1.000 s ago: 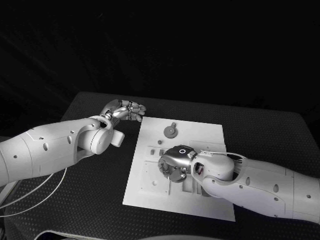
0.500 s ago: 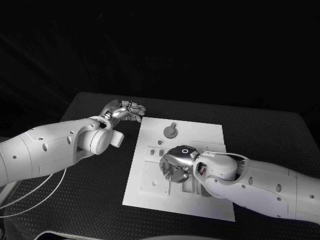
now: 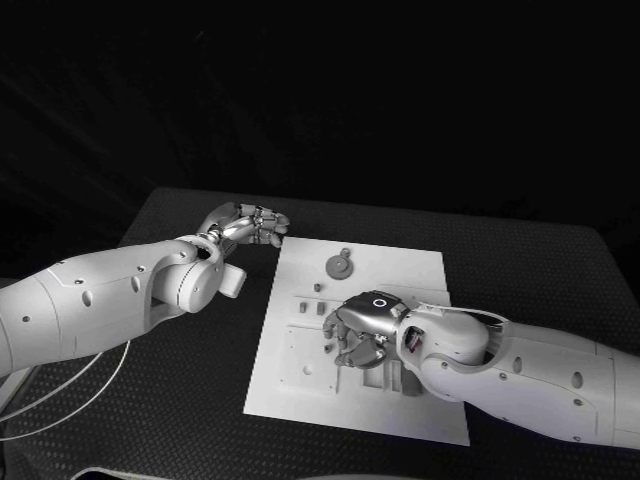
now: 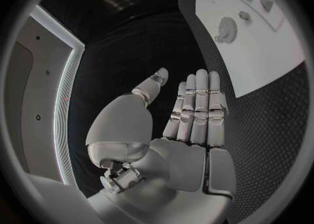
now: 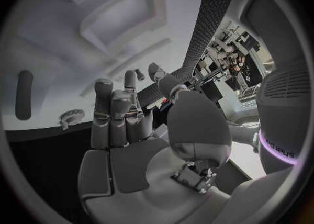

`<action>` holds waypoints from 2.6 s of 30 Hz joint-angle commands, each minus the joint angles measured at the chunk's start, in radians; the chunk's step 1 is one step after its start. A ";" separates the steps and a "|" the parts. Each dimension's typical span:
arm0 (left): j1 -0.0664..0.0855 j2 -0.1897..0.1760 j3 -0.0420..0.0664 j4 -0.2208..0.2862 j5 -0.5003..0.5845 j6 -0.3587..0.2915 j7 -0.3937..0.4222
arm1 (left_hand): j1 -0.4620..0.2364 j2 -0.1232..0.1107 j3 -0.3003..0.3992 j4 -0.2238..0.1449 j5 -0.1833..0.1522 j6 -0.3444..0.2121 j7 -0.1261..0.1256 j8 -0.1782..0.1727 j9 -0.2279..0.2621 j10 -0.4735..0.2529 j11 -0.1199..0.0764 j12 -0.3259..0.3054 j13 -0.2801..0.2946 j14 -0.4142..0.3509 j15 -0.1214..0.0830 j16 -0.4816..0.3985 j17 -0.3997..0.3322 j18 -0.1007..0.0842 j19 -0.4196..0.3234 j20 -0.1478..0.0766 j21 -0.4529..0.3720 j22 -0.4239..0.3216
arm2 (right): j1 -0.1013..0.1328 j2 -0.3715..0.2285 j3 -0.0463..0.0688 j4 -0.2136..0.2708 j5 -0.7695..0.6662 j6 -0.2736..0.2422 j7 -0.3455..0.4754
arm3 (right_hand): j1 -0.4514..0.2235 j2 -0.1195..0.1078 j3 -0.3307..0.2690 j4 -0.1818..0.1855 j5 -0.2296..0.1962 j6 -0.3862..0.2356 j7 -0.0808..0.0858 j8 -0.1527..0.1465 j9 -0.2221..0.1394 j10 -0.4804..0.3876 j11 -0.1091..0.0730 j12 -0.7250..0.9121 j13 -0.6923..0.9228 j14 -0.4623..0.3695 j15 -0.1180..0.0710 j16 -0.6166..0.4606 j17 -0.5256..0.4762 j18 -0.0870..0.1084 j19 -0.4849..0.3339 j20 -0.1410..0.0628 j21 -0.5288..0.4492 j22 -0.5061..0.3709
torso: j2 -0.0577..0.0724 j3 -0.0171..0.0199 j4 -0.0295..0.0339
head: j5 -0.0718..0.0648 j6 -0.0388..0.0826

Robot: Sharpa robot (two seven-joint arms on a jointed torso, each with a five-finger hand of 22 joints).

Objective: Assemble the parts on the task board

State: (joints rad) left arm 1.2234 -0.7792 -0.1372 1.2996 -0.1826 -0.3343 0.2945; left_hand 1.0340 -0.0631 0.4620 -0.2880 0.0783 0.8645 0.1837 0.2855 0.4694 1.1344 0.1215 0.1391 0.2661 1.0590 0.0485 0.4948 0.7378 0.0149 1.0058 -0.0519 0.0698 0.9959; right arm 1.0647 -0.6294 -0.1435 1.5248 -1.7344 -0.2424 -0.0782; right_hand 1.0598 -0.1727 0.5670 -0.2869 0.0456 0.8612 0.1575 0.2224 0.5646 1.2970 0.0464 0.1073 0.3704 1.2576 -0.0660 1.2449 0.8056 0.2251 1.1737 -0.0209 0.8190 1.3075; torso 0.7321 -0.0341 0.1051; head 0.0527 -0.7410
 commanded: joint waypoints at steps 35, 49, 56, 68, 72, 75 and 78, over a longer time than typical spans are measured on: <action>0.001 -0.014 0.000 -0.004 -0.001 0.037 0.035 | 0.019 0.001 -0.008 0.001 -0.001 -0.013 0.000 0.002 -0.007 -0.014 0.006 -0.009 -0.004 -0.013 0.003 -0.011 0.009 -0.010 -0.011 0.004 -0.001 -0.008 | 0.093 -0.213 0.096 0.027 0.069 0.142 0.036 | -0.042 -0.118 -0.009 0.071 0.004 -0.138 -0.048 -0.040 -0.024 -0.363 0.129 -0.039 -0.113 -0.143 0.127 0.003 0.008 0.032 -0.111 0.046 -0.055 0.012 | 0.001 0.0006 -0.0005 | -0.041 0.037; 0.001 -0.021 0.000 -0.006 -0.002 0.035 0.025 | 0.033 0.004 -0.004 -0.001 -0.001 -0.013 0.001 0.003 -0.009 -0.014 0.006 -0.009 -0.004 -0.012 0.002 -0.012 0.011 -0.009 -0.010 0.004 -0.001 -0.009 | 0.052 -0.207 0.088 -0.004 0.034 0.068 0.035 | 0.009 -0.042 -0.030 0.019 0.004 -0.095 -0.009 0.002 -0.004 -0.269 0.095 0.006 -0.108 -0.125 0.095 0.020 -0.003 0.037 -0.100 0.044 -0.040 0.018 | 0.001 0.0005 0.0019 | -0.047 0.032; 0.001 -0.025 0.000 -0.006 -0.008 0.035 0.023 | 0.033 0.005 -0.004 -0.001 -0.001 -0.012 0.001 0.004 -0.009 -0.014 0.006 -0.009 -0.005 -0.012 0.002 -0.012 0.011 -0.009 -0.010 0.004 -0.001 -0.009 | 0.038 -0.197 0.086 -0.019 0.023 0.055 0.033 | 0.064 0.020 -0.085 -0.006 0.004 -0.036 0.002 0.033 -0.002 -0.172 0.059 0.044 -0.097 -0.094 0.059 0.018 -0.021 0.037 -0.086 0.035 -0.031 0.016 | 0.001 0.0010 0.0002 | -0.045 0.028; 0.001 -0.027 0.000 -0.006 -0.014 0.042 0.021 | 0.032 0.006 -0.005 0.001 -0.001 -0.012 0.001 0.004 -0.009 -0.014 0.007 -0.009 -0.005 -0.012 0.003 -0.012 0.012 -0.009 -0.009 0.004 -0.001 -0.009 | 0.022 -0.188 0.084 -0.025 0.021 0.032 0.033 | 0.088 0.054 -0.118 -0.005 0.004 0.019 0.006 0.052 -0.009 -0.116 0.038 0.061 -0.083 -0.078 0.040 0.015 -0.032 0.037 -0.076 0.032 -0.030 0.013 | 0.001 -0.0002 0.0013 | -0.042 0.021; 0.001 -0.027 0.000 -0.006 -0.014 0.047 0.017 | 0.030 0.007 -0.005 0.001 -0.001 -0.009 0.000 0.006 -0.008 -0.015 0.007 -0.009 -0.005 -0.012 0.003 -0.013 0.012 -0.010 -0.010 0.005 -0.001 -0.010 | 0.022 -0.188 0.084 -0.026 0.018 0.036 0.033 | 0.092 0.060 -0.122 -0.005 0.004 0.027 0.006 0.054 -0.011 -0.107 0.035 0.064 -0.078 -0.076 0.036 0.015 -0.034 0.037 -0.074 0.031 -0.031 0.013 | 0.000 -0.0007 0.0009 | -0.042 0.020; 0.001 -0.026 0.000 -0.007 -0.014 0.048 0.016 | 0.029 0.007 -0.006 0.002 -0.002 -0.009 0.000 0.006 -0.009 -0.015 0.007 -0.010 -0.005 -0.012 0.003 -0.013 0.012 -0.010 -0.010 0.005 -0.001 -0.010 | 0.020 -0.186 0.084 -0.026 0.018 0.034 0.034 | 0.094 0.066 -0.125 -0.005 0.004 0.036 0.004 0.056 -0.012 -0.099 0.031 0.067 -0.074 -0.074 0.033 0.014 -0.036 0.037 -0.072 0.031 -0.031 0.012 | 0.001 -0.0008 0.0012 | -0.044 0.019; 0.001 -0.025 0.000 -0.009 -0.014 0.049 0.016 | 0.028 0.007 -0.007 0.002 -0.002 -0.010 0.000 0.006 -0.009 -0.015 0.007 -0.010 -0.005 -0.012 0.003 -0.013 0.012 -0.010 -0.010 0.005 -0.001 -0.010 | 0.019 -0.184 0.084 -0.027 0.016 0.035 0.034 | 0.096 0.071 -0.126 -0.005 0.004 0.039 0.003 0.057 -0.013 -0.096 0.030 0.068 -0.071 -0.073 0.031 0.014 -0.036 0.037 -0.072 0.030 -0.032 0.012 | 0.001 -0.0004 0.0006 | -0.044 0.019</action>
State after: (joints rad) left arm 1.2231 -0.8060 -0.1380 1.2903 -0.1911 -0.3044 0.3067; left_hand 1.0592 -0.0590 0.4606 -0.2865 0.0783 0.8536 0.1836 0.2855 0.4623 1.1274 0.1284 0.1345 0.2626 1.0486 0.0518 0.4871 0.7490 0.0149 1.0024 -0.0482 0.0698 0.9870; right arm 1.0849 -0.8147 -0.0593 1.4978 -1.7028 -0.2032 -0.0442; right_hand 1.1574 -0.1088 0.4471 -0.2909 0.0456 0.8937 0.1576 0.2729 0.5526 1.1921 0.0767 0.1706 0.2986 1.1841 -0.0287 1.2615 0.7701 0.2021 1.0957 0.0109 0.7842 1.3081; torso 0.7327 -0.0347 0.1061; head 0.0094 -0.7220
